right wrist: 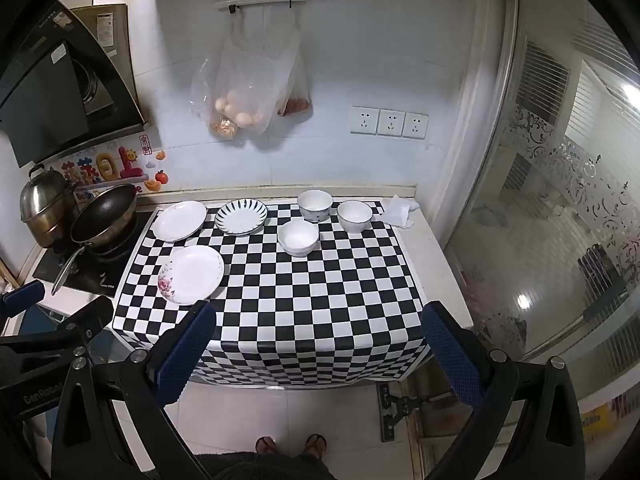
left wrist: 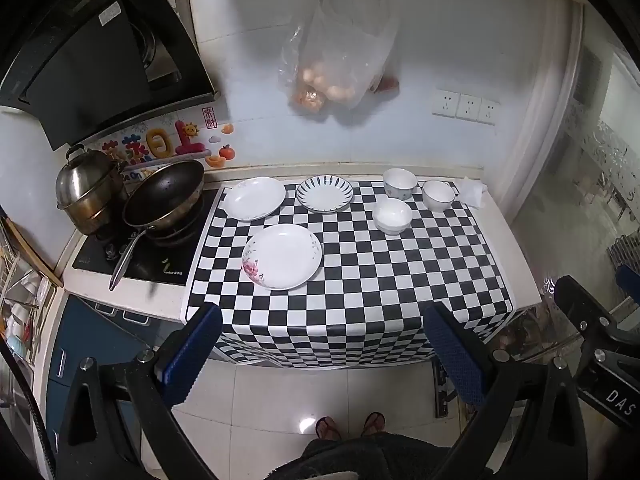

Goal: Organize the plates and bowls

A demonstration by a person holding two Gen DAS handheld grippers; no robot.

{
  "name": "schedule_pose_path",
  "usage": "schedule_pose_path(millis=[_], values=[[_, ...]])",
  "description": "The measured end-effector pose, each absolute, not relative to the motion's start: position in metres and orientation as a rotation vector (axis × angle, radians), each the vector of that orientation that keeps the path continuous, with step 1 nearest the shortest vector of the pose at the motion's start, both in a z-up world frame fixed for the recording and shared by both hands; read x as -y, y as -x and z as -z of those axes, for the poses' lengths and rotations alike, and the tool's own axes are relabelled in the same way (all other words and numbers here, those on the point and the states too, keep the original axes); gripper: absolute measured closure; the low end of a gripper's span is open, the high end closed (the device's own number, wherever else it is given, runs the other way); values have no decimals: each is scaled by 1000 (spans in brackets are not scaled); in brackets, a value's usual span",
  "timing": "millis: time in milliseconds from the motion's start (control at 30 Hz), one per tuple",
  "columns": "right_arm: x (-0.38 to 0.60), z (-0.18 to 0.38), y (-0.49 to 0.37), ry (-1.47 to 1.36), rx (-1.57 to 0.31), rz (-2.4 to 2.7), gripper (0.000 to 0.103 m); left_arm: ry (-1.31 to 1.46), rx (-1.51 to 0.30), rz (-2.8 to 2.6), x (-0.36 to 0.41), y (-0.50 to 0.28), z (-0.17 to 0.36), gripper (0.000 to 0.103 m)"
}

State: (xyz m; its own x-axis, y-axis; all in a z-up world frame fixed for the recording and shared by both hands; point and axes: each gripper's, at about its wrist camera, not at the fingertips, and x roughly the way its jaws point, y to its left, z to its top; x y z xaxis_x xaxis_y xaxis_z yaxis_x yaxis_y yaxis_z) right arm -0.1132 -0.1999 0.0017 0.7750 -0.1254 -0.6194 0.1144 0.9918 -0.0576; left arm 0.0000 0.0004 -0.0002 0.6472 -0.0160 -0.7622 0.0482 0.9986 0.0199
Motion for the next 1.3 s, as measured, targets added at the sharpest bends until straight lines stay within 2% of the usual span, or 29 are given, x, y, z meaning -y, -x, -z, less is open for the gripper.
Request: schedule_pose_path(millis=[1300], values=[[210, 6, 100, 10, -694, 136, 0, -44, -864, 31, 12, -13, -2, 0]])
